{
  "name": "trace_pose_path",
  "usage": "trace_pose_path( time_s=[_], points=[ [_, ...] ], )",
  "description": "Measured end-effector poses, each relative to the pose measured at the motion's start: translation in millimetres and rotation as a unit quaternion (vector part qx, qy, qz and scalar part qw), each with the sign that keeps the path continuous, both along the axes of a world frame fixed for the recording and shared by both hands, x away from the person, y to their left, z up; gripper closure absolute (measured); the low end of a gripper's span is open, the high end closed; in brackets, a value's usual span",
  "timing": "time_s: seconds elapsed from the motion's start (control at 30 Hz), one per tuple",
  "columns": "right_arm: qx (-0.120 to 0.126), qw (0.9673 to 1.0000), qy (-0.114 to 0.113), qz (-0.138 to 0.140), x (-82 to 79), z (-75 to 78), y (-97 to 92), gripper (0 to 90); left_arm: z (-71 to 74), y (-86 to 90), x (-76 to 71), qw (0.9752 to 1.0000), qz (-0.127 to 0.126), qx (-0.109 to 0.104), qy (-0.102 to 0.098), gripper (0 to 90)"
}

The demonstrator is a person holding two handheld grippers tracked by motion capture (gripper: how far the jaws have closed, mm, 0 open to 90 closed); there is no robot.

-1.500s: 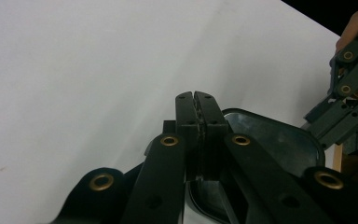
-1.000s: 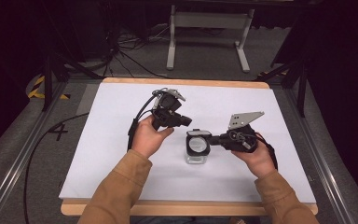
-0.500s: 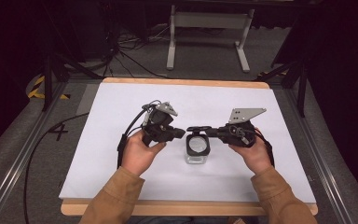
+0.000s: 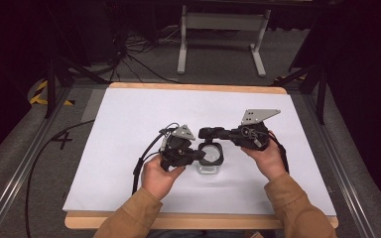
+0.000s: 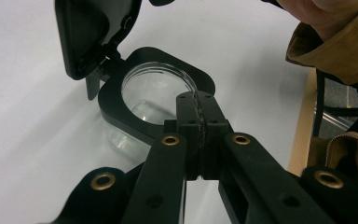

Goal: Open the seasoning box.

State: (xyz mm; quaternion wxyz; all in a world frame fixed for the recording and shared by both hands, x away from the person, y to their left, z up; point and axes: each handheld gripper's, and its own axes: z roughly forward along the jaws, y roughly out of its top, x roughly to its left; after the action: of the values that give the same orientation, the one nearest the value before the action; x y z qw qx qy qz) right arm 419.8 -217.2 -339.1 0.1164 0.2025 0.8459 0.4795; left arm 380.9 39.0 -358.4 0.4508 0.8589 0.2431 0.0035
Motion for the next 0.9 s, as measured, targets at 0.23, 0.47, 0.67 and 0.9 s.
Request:
trace_pose_path(
  time_s=[0.23,0.47,0.67,0.9],
  points=[
    [0.003,1.0000,0.001,-0.004,3.9,-0.9,-1.1,89.7,-8.1,-3.7,0.6,1.0000,0.005,0.000,-0.002,89.6],
    [0.013,0.9998,0.006,-0.015,9.2,-2.6,-0.9,89.7,-18.7,-11.2,-2.0,0.9998,0.011,0.015,-0.010,89.6],
    [0.020,0.9996,0.006,-0.020,14.5,-4.2,-0.6,89.7,-19.7,-13.5,-7.3,0.9991,0.020,0.022,-0.029,89.9],
    [0.017,0.9993,0.008,-0.031,21.9,-4.7,2.1,89.7,-21.1,-12.5,-6.6,0.9994,0.023,0.010,-0.022,90.0]
  ],
)
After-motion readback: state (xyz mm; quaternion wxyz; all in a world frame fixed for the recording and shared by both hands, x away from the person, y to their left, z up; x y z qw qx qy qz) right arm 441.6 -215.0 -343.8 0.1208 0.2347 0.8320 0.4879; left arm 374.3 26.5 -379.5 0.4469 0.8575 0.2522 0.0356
